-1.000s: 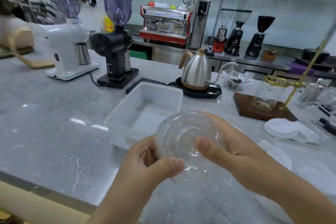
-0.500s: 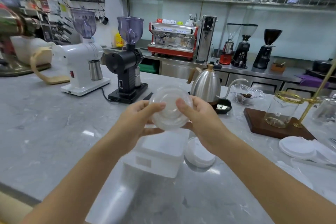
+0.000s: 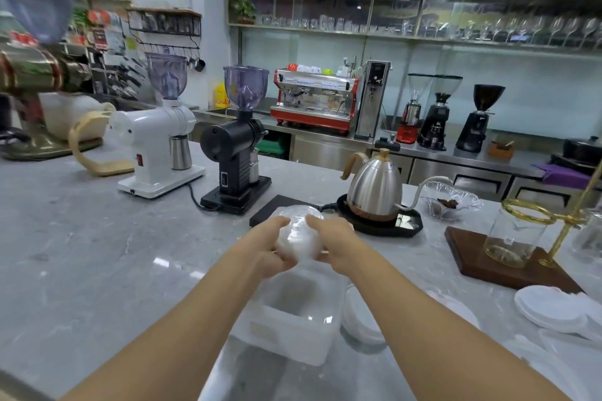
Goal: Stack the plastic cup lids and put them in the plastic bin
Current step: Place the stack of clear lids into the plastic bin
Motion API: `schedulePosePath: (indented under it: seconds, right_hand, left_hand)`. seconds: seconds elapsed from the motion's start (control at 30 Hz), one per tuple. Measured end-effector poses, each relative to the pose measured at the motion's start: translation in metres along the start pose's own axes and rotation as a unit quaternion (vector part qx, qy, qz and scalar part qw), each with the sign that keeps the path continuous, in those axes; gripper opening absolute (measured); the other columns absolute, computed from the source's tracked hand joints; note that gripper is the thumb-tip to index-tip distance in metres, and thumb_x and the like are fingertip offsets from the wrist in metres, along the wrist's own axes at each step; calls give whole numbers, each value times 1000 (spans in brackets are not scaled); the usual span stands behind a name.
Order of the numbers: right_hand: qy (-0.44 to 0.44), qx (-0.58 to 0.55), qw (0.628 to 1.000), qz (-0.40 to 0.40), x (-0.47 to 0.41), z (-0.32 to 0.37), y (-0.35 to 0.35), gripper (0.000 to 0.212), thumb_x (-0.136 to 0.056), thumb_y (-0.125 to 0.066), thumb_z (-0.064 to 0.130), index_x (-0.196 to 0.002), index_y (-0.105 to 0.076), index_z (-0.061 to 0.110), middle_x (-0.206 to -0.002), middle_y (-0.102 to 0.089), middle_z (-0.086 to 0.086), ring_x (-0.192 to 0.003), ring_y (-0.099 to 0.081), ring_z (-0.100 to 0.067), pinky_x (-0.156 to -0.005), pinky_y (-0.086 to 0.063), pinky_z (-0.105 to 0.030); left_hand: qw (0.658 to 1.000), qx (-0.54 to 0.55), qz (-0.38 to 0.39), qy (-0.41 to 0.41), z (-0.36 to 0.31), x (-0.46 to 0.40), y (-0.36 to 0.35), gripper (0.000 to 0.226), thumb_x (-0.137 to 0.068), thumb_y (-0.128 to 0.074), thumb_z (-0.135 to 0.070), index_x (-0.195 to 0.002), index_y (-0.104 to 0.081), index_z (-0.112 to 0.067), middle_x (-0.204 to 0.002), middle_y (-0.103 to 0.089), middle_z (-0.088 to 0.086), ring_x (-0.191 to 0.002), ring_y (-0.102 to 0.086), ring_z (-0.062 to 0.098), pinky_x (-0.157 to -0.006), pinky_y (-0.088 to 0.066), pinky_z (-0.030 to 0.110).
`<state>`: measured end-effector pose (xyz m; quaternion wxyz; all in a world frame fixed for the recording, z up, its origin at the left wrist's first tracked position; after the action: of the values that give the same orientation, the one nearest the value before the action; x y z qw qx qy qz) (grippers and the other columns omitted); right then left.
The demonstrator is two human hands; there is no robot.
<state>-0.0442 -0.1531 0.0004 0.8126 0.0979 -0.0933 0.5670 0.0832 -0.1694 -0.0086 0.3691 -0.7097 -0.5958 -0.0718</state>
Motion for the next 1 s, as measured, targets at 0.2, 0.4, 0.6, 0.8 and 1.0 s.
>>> schedulePosePath:
  seconds: [0.2,0.4,0.6,0.8,1.0]
  right_hand:
    - [-52,103,993,-1,-17,-16,-5,40,-95,-57,32,-127,-51,9,-102,-56,-9,-93,-57,-27,-80,-55,-39]
    - [-59,159,985,-19,-28,-20,-8,18,-94,-57,22,-101,-50,7,-81,-49,-8,-78,-52,-28,-67,-53,-37]
    - [-46,178,982,-52,-34,-21,-7,26,-92,-61,21,-109,-52,2,-107,-58,-17,-82,-60,-33,-58,-58,-37]
    - [4,279,957,-80,-31,-17,-8,59,-93,-59,35,-136,-35,3,-120,-56,-12,-93,-64,-36,-57,-56,-38]
    - [96,356,925,-94,-29,-12,-11,34,-92,-58,36,-113,-53,10,-117,-63,-11,-104,-63,-34,-86,-56,-48]
  left_hand:
    - [997,37,-61,25,11,-5,5,32,-93,-63,-24,-114,-50,-3,-84,-50,4,-67,-53,18,-50,-36,21]
    - [991,57,-100,75,15,-8,9,37,-83,-68,-32,-73,-46,-4,-68,-43,5,-65,-44,16,-60,-37,35]
    - [994,66,-57,66,13,-8,4,30,-85,-58,-22,-67,-46,-1,-67,-46,9,-58,-45,24,-55,-37,31]
    - [992,74,-91,51,14,-10,7,28,-83,-60,-26,-74,-43,-7,-80,-38,5,-74,-39,23,-72,-37,30]
    - [989,72,-108,75,14,-3,7,44,-82,-63,-32,-115,-50,-6,-128,-44,10,-118,-42,33,-107,-38,46]
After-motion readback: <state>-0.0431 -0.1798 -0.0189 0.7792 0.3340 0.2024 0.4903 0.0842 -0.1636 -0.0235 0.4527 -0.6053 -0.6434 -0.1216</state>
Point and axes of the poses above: each hand's wrist, its own x-axis away from the middle knuckle, its own y-axis out of the back of the hand, z = x × y, the point moved 4 cm from there along -x, towards the middle knuckle
